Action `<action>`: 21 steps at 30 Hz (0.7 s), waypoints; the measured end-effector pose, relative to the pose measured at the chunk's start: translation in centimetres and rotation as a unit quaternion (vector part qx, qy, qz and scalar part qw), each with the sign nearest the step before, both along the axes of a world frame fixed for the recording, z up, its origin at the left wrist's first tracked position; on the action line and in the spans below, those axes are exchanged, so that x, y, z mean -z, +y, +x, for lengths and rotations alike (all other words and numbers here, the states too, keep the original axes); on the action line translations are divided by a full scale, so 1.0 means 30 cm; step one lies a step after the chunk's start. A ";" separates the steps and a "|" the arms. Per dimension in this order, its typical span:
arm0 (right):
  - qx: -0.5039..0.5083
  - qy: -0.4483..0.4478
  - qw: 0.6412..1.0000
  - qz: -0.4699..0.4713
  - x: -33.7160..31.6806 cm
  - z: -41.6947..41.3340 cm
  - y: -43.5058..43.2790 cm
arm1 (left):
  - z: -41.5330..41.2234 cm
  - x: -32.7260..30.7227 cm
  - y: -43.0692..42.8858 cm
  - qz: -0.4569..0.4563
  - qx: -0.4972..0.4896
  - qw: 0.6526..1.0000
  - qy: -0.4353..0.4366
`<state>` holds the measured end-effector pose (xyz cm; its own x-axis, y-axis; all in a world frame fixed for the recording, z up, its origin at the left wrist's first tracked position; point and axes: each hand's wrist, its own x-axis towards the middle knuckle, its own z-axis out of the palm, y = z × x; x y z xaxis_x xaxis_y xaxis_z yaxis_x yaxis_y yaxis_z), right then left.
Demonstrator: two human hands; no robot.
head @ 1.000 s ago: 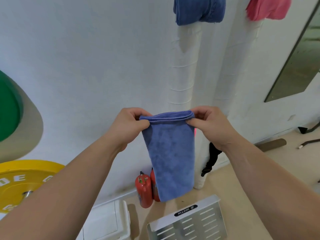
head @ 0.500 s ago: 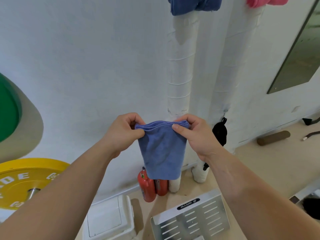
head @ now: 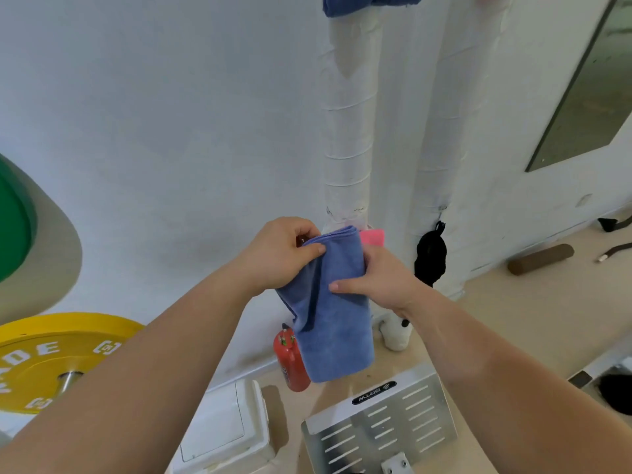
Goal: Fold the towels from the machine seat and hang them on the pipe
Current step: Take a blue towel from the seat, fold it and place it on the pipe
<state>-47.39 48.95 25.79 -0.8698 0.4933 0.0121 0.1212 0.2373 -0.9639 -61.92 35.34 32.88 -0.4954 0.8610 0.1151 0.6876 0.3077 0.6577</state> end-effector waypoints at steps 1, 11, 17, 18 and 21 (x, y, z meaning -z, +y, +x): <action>0.006 -0.047 0.999 0.027 0.033 -0.001 0.002 | -0.001 0.002 0.006 0.000 -0.009 1.000 0.010; -0.012 -0.148 0.986 0.070 0.178 0.016 0.010 | -0.069 0.056 0.020 0.025 -0.114 0.990 0.084; -0.029 -0.226 0.970 0.089 0.248 0.076 0.035 | -0.148 0.121 -0.049 0.049 -0.177 0.983 0.020; -0.024 -0.214 0.973 0.079 0.250 0.085 0.036 | -0.159 0.138 -0.065 0.049 -0.190 0.981 0.009; 0.011 -0.195 0.980 0.030 0.270 0.115 0.053 | -0.194 0.194 -0.114 0.051 -0.235 0.970 -0.031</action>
<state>-43.94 50.52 17.70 -0.8035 0.5201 -0.2896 0.4831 0.2854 -0.8277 -67.73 31.92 27.06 -0.8389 0.5244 0.1454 0.4457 0.5088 0.7365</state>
